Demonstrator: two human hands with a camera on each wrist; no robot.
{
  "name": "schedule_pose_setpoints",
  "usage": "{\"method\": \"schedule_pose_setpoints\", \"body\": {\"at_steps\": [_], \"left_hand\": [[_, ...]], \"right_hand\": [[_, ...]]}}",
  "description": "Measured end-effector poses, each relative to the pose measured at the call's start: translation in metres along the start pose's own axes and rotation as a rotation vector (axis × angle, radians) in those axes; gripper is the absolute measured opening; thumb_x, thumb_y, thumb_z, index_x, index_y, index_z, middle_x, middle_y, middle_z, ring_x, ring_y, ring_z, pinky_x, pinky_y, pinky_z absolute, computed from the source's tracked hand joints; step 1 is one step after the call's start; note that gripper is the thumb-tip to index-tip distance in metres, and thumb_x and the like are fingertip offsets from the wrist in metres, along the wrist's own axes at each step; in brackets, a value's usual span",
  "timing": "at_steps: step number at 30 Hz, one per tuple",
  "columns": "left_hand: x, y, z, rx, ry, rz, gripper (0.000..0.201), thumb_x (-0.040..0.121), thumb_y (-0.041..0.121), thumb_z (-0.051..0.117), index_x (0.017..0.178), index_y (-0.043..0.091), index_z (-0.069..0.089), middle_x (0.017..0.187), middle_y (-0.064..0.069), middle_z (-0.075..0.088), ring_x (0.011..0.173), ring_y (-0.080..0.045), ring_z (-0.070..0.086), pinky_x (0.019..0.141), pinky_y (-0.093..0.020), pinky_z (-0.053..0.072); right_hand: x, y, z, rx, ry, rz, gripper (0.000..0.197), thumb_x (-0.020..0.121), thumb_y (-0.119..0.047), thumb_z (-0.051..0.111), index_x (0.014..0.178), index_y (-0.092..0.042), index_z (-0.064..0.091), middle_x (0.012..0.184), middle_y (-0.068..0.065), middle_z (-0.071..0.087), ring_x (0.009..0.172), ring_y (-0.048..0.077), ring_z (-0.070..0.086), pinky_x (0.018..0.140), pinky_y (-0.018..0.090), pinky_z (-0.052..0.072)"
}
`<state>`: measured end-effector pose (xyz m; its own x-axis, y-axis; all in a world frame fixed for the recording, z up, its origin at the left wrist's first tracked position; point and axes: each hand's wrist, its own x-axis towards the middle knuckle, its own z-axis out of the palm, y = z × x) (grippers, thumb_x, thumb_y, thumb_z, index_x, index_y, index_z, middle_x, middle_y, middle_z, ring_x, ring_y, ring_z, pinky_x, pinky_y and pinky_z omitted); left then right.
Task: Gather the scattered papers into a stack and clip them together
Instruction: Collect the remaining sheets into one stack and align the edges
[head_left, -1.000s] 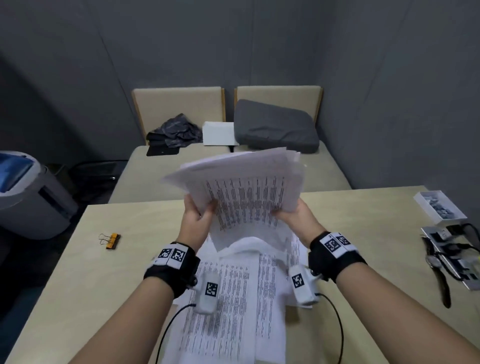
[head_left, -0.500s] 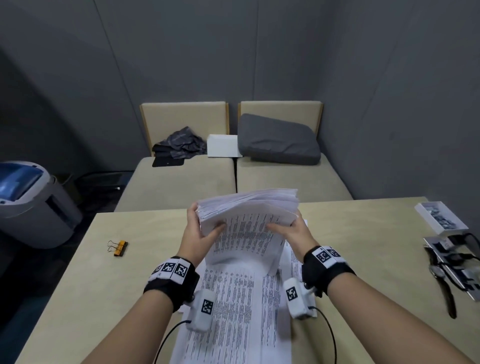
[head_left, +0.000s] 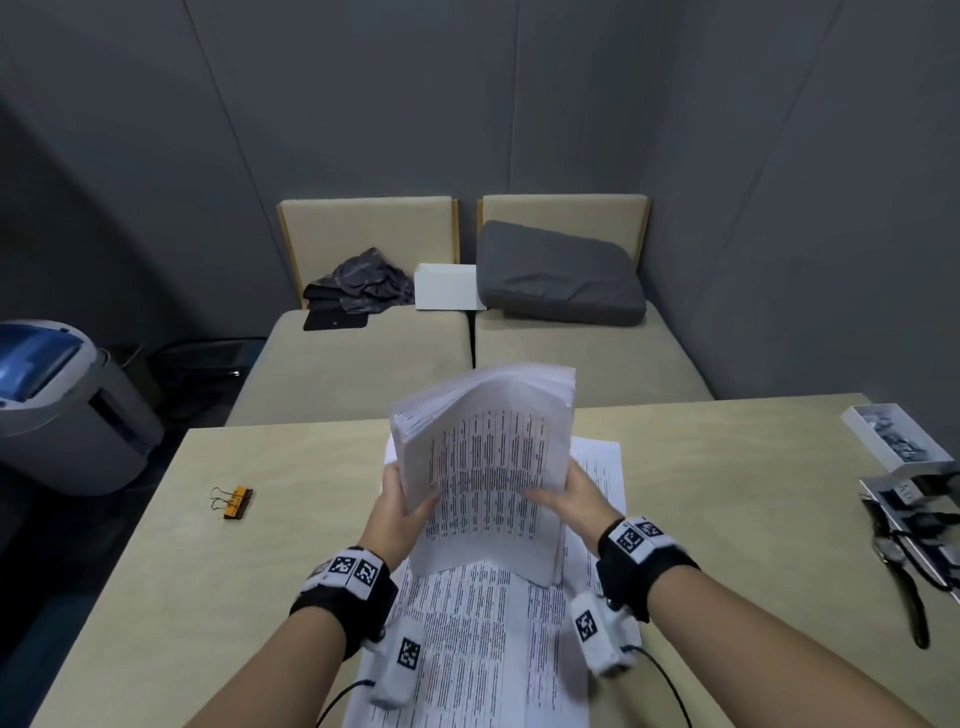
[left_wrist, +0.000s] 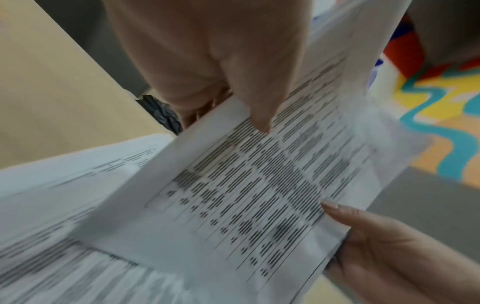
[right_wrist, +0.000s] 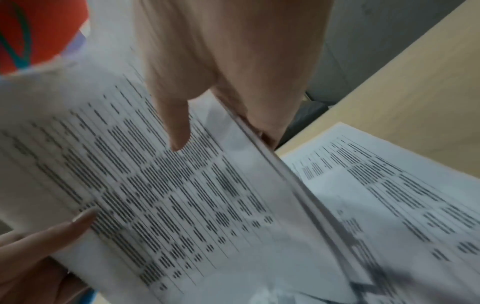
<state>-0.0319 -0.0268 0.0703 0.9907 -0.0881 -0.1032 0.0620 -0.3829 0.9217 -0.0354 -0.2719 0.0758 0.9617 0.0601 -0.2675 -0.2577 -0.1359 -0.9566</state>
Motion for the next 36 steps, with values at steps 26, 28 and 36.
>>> {"method": "schedule_pose_setpoints", "body": {"at_steps": [26,28,36], "left_hand": [[0.039,-0.099,0.021,0.693,-0.004,-0.734,0.110,0.059,0.033,0.088,0.143,0.014,0.020,0.136,-0.016,0.035,0.121,-0.041,0.047,0.100,-0.049,0.045],[0.040,-0.102,0.022,0.560,0.032,-0.758,0.100,0.062,0.019,0.087,0.139,0.013,0.024,0.131,-0.018,0.043,0.109,-0.038,0.055,0.092,-0.045,0.050],[0.038,-0.111,0.009,0.484,-0.027,-0.589,0.027,0.081,0.025,0.070,0.101,0.011,0.060,0.095,-0.007,0.069,0.084,-0.026,0.064,0.073,-0.031,0.050]], "right_hand": [[0.046,0.137,-0.081,-0.372,0.224,0.583,0.037,0.091,-0.009,0.056,0.128,-0.003,0.055,0.127,0.016,0.061,0.114,0.031,0.058,0.087,0.028,0.042],[0.048,0.137,-0.081,-0.379,0.204,0.597,0.038,0.092,-0.010,0.057,0.130,-0.004,0.053,0.129,0.014,0.060,0.114,0.030,0.058,0.085,0.026,0.041],[0.050,0.139,-0.083,-0.397,0.194,0.597,0.037,0.091,-0.012,0.057,0.127,-0.005,0.055,0.126,0.014,0.062,0.111,0.029,0.060,0.089,0.030,0.044]]}}
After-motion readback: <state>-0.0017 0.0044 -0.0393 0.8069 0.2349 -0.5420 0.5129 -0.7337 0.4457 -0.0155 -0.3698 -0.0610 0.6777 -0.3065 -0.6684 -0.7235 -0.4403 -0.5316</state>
